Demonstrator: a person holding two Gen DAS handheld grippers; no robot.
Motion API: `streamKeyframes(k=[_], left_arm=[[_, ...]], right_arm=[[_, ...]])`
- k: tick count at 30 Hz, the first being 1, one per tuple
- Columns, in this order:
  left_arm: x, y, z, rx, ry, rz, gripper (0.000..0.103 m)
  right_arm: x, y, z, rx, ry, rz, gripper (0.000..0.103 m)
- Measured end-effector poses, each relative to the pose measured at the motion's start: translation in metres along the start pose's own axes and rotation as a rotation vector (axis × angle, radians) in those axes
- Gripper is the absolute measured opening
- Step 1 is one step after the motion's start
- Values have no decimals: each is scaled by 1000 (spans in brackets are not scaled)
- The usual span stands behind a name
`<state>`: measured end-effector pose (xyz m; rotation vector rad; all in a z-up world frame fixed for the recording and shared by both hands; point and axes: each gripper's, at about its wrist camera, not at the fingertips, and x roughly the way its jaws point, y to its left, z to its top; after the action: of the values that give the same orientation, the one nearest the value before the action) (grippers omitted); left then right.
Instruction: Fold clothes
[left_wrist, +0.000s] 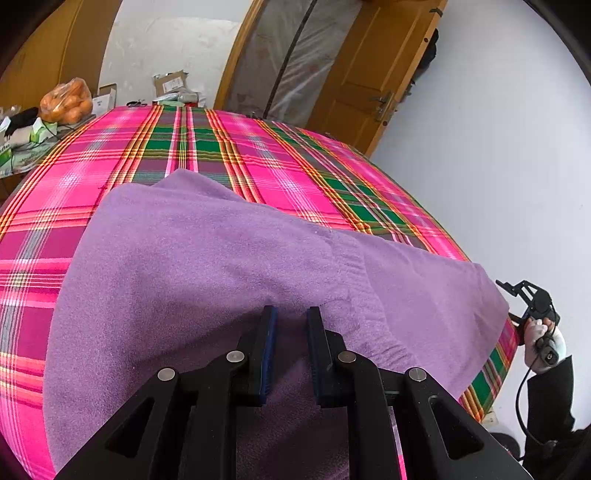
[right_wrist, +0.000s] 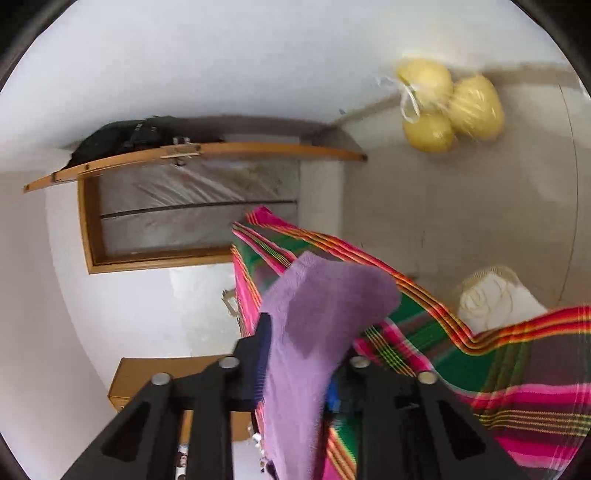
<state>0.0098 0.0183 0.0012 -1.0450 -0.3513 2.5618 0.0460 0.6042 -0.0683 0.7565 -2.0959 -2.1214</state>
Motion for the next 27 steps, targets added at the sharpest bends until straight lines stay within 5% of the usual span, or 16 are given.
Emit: streamKeyframes(k=[3, 13, 27], left_arm=[[-1, 1, 0, -3, 0, -5, 17], [-2, 1, -2, -8, -6, -18, 17], [-11, 2, -6, -10, -37, -40, 17]], right_arm=[[-4, 12, -3, -57, -20, -8, 12], [-12, 80, -33, -297, -7, 20, 9], [16, 174, -143, -610, 188, 90, 9]])
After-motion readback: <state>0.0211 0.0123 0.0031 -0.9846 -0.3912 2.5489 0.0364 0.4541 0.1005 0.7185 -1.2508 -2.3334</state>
